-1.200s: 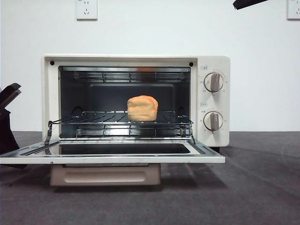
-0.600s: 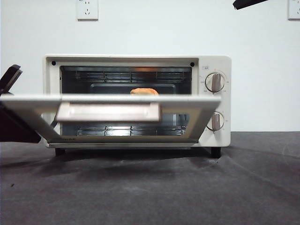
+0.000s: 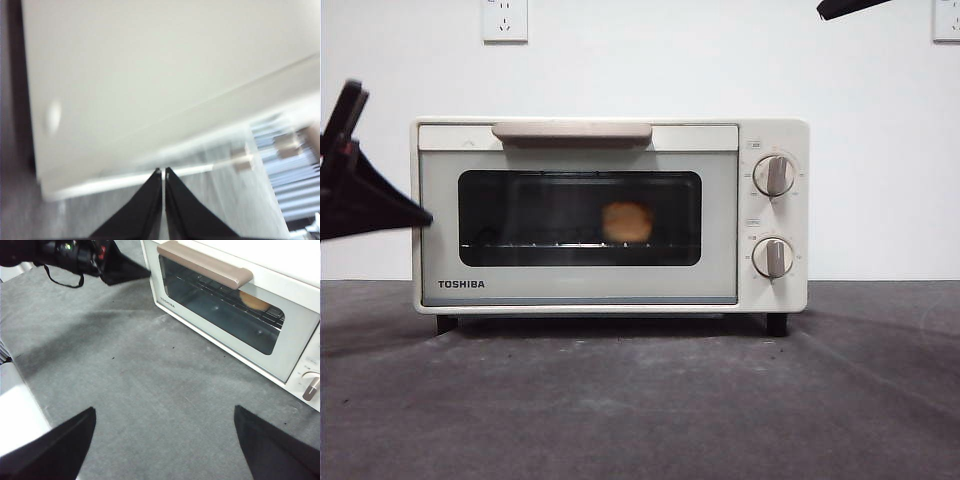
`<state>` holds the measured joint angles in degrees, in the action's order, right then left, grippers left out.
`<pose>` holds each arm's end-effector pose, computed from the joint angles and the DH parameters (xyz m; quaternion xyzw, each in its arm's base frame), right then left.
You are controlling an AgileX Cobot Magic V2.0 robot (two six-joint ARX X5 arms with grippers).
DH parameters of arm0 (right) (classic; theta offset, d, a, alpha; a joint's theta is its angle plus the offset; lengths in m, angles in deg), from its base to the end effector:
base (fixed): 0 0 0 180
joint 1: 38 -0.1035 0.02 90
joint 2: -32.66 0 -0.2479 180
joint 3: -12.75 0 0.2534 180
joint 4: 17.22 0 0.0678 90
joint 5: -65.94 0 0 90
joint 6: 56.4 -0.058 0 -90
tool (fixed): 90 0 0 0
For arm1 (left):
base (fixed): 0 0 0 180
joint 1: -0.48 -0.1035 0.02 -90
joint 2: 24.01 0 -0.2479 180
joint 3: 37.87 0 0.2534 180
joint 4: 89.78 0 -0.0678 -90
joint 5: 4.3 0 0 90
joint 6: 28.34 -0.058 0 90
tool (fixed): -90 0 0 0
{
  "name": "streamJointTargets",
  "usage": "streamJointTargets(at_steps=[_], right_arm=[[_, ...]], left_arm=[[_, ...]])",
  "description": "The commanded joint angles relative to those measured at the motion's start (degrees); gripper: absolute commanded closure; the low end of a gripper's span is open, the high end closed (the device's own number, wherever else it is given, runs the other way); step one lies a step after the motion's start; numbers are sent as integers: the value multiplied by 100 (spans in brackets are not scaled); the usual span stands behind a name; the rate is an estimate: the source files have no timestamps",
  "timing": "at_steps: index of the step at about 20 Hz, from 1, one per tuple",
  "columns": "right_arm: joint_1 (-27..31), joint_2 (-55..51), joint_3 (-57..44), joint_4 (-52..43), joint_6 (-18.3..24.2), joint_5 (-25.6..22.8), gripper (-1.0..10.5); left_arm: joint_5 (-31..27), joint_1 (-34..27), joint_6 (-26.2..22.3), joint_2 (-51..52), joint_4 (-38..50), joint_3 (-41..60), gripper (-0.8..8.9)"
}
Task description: The left arm flap open the oven, the right arm pick bread and place it into oven, the left arm flap close the oven
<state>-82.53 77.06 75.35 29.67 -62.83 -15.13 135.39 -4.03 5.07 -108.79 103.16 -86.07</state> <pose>0.1315 0.1420 0.2960 -0.0271 0.2600 0.4218 0.8682 0.3000 -0.0207 0.1571 -0.3491 0.2827 -0.3077 0.8387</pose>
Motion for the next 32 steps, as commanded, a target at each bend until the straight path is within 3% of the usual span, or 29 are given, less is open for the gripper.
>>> streamJointTargets(at_steps=[1, 8, 15, 32], right_arm=[[-39, 46, 57, -57, -68, -13, 519], [-39, 48, 57, -59, -66, -20, 519], [-39, 48, 57, -61, -61, -39, 519], [-37, 48, 57, -107, -61, -306, 519]], left_arm=[[26, -2, 35, -66, 7, -28, 798], [94, 39, 72, 162, -22, -28, 798], [-48, 205, -57, 1196, -483, -31, 798], [-1899, 962, -2100, 4555, -4417, -243, 797]])
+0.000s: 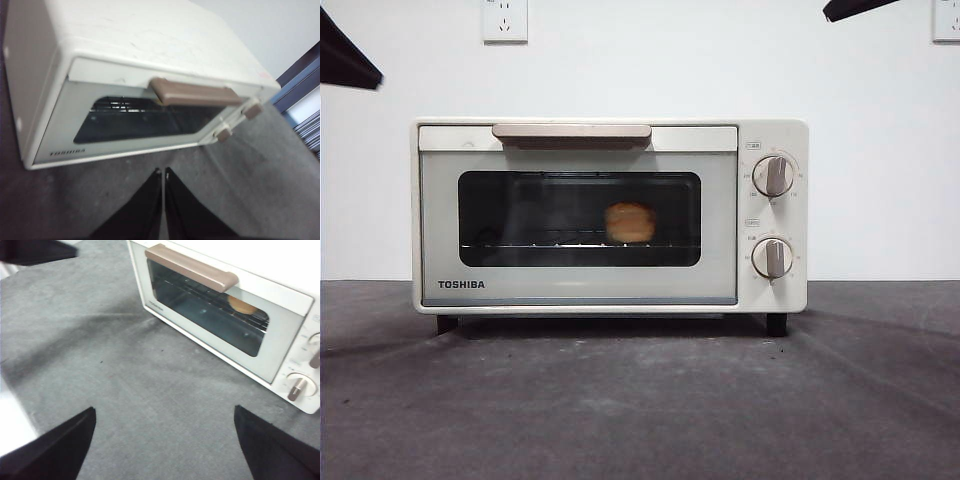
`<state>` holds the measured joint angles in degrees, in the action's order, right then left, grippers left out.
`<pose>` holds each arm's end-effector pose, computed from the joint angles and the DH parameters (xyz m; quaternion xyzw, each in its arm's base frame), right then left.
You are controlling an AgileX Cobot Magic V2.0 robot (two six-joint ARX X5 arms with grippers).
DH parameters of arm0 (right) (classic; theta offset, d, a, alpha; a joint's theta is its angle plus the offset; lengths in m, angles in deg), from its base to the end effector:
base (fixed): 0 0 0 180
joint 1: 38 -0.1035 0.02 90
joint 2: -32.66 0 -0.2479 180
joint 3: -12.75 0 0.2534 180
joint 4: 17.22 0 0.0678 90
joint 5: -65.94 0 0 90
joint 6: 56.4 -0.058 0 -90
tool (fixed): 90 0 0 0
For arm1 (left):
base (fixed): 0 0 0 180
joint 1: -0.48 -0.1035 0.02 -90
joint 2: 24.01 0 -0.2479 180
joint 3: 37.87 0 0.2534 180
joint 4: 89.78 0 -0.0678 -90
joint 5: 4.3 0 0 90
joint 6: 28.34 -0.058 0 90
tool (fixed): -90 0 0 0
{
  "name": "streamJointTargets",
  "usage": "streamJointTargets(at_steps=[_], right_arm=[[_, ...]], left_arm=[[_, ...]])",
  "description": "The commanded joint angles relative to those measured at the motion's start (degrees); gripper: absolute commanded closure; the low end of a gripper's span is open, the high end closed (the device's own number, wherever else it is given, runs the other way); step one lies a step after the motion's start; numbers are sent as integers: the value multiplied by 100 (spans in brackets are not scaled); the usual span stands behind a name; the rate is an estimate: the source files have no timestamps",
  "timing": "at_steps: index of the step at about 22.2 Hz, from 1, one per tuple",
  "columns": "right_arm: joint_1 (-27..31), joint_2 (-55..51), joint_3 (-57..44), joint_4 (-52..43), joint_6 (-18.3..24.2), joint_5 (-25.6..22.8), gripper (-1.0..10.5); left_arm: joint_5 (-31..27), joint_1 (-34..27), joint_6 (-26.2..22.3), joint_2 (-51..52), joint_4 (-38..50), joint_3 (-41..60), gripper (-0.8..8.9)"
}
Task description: The left arm flap open the oven, the right arm pick bread and place it into oven, the left arm flap close the oven
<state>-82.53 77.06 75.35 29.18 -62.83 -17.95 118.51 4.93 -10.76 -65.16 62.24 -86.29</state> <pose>0.1341 0.1406 0.2968 -0.0309 0.2530 0.4012 0.8798 0.1907 -0.0464 0.2575 -0.1860 0.2202 -0.2839 0.9145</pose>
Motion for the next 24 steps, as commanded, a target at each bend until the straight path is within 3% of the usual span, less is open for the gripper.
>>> streamJointTargets(at_steps=[1, 5, 9, 19, 21, 24], right_arm=[[-39, 48, 57, -59, -61, -24, 519], [-39, 48, 57, -59, -61, -24, 519], [-39, 48, 57, -59, -63, -24, 519], [-39, 48, 57, -55, -63, -20, 528], [-39, 48, 57, -50, -63, -22, 640], [-39, 48, 57, -50, -57, -22, 933]], left_arm=[[-343, 111, -654, 315, -549, -291, 797], [-804, 269, -1224, 708, -1517, -684, 797], [-837, 330, -1720, 920, -2081, -962, 798], [-837, 330, -1755, 1161, -2385, -1054, 798], [-837, 330, -1755, 1161, -2387, -1054, 798], [-837, 330, -1755, 1163, -2387, -1054, 798]])
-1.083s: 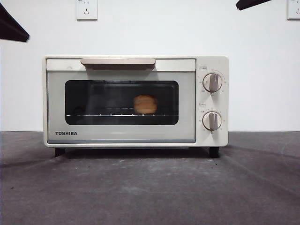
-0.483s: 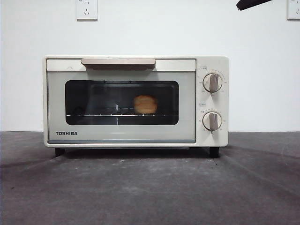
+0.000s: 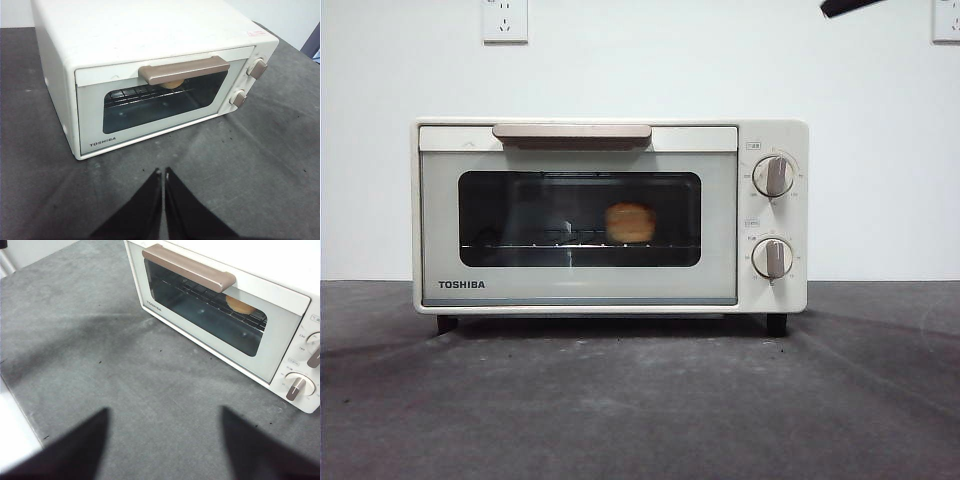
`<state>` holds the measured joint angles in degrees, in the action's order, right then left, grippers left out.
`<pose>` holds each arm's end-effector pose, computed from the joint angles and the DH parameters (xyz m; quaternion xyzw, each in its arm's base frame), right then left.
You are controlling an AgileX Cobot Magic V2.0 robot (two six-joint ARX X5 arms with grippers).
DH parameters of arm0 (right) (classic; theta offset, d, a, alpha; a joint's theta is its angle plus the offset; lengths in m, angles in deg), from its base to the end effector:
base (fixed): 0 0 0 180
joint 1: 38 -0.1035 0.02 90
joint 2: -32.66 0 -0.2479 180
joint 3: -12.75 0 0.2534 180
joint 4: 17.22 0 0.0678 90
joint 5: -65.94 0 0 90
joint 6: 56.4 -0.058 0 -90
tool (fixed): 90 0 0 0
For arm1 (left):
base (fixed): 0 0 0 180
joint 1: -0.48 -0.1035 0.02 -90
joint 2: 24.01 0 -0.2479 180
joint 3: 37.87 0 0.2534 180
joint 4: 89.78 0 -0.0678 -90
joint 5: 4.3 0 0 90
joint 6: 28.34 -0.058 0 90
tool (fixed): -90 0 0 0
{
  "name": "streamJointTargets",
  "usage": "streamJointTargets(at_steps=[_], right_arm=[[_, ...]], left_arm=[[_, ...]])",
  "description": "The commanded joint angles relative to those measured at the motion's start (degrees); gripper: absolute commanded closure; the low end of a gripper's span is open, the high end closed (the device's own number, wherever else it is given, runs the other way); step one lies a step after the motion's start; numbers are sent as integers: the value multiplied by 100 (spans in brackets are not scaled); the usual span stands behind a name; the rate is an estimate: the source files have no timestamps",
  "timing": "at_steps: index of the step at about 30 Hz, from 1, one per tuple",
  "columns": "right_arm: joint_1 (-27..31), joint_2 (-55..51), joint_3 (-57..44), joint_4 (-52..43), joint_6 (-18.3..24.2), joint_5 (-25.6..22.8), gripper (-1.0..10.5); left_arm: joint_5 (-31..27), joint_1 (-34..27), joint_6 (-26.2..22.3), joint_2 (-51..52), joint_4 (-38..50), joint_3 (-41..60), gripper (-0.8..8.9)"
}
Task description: The left arm flap open the oven, the right arm pick bread and place it into oven, the left arm flap close the oven
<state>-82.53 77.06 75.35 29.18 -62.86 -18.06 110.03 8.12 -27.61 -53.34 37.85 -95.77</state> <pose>0.1342 0.1405 0.2968 -0.0308 0.2529 0.4003 0.8802 0.1324 -0.0419 0.2974 -0.0359 0.2057 -0.2682 0.9405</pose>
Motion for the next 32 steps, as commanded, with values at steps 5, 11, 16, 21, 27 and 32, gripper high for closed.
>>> streamJointTargets(at_steps=[5, 11, 16, 21, 27, 32], right_arm=[[-39, 48, 57, -52, -61, -11, 940], [-39, 44, 57, -52, -74, -4, 940], [-39, 44, 57, -52, -74, -4, 940], [-39, 44, 57, -52, -74, -4, 940], [-39, 44, 57, -52, -74, -4, 940], [-39, 44, 57, -52, -74, -4, 940]], left_arm=[[11, 11, -68, -22, 55, -105, 798], [11, 11, -68, -22, 55, -105, 798], [11, 11, -68, -22, 55, -105, 797], [11, 11, -68, -22, 57, -105, 797], [11, 11, -68, -20, 57, -105, 797], [-50, -52, -487, 197, 332, -101, 798]])
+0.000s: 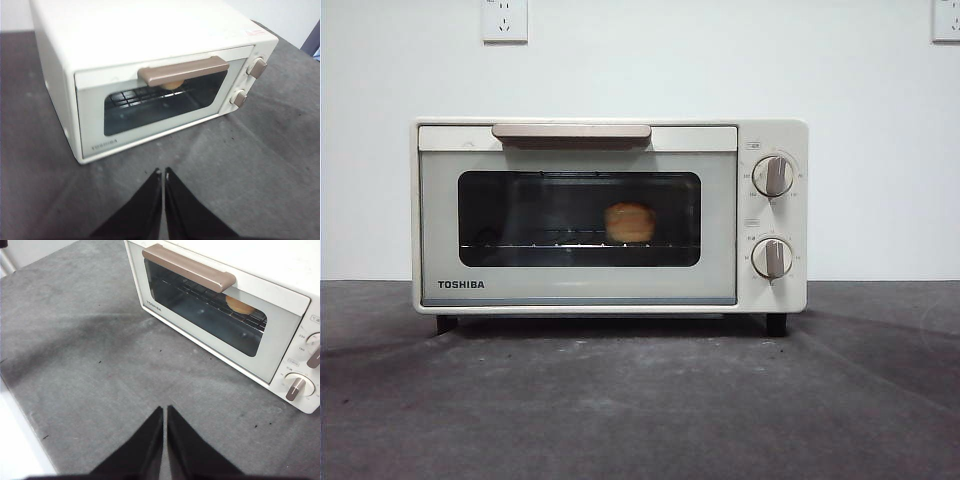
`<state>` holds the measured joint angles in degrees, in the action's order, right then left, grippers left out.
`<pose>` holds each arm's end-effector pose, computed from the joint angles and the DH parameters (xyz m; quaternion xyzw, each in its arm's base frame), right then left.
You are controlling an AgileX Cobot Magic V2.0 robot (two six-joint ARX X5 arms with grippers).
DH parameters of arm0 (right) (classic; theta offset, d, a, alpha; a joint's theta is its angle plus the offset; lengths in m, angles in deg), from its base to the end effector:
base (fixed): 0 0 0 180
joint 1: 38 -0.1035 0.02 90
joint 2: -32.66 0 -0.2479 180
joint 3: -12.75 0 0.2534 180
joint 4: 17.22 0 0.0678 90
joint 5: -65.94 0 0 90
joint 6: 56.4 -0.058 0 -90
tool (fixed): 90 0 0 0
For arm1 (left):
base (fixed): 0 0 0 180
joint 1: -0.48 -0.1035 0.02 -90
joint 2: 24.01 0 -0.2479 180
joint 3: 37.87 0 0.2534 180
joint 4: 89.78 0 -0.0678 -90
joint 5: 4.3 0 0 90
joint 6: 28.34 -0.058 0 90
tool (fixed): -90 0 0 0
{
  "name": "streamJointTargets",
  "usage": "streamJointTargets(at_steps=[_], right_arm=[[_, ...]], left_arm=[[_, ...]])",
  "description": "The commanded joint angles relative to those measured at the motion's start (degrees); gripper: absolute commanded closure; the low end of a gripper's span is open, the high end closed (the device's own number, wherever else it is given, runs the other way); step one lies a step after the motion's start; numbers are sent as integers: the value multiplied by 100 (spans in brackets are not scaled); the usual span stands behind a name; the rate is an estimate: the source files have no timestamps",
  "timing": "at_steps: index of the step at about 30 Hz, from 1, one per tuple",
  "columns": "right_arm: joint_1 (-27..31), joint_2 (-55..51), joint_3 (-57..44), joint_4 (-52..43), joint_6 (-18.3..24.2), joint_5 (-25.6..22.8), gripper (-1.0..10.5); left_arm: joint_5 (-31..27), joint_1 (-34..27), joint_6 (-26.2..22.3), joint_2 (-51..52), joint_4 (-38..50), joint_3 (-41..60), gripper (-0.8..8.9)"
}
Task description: The left arm flap open the oven, the right arm pick bread and place it into oven, the left arm flap close the oven
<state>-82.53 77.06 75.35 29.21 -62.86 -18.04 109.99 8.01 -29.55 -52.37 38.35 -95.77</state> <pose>0.1341 0.1405 0.2967 -0.0309 0.2532 0.4004 0.8801 0.1296 -0.0412 0.3003 -0.0183 0.1887 -0.2709 0.9437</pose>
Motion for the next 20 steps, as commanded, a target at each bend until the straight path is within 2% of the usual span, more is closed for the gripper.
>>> streamJointTargets(at_steps=[1, 7, 10, 14, 20], right_arm=[[-39, 44, 57, -55, -74, -7, 940], [-39, 44, 59, -55, -74, -7, 940], [-39, 44, 59, -55, -74, -7, 940], [-39, 44, 59, -55, -74, -7, 940], [-39, 44, 59, -55, -74, -7, 940]], left_arm=[[-153, -90, -232, 184, 531, -85, 797], [-1434, -378, -238, 811, 2406, 522, 797], [-1891, -511, -262, 1189, 2949, 1010, 797], [-2319, -664, -291, 1646, 3095, 1646, 797], [-2415, -798, -289, 2216, 3097, 2684, 797]])
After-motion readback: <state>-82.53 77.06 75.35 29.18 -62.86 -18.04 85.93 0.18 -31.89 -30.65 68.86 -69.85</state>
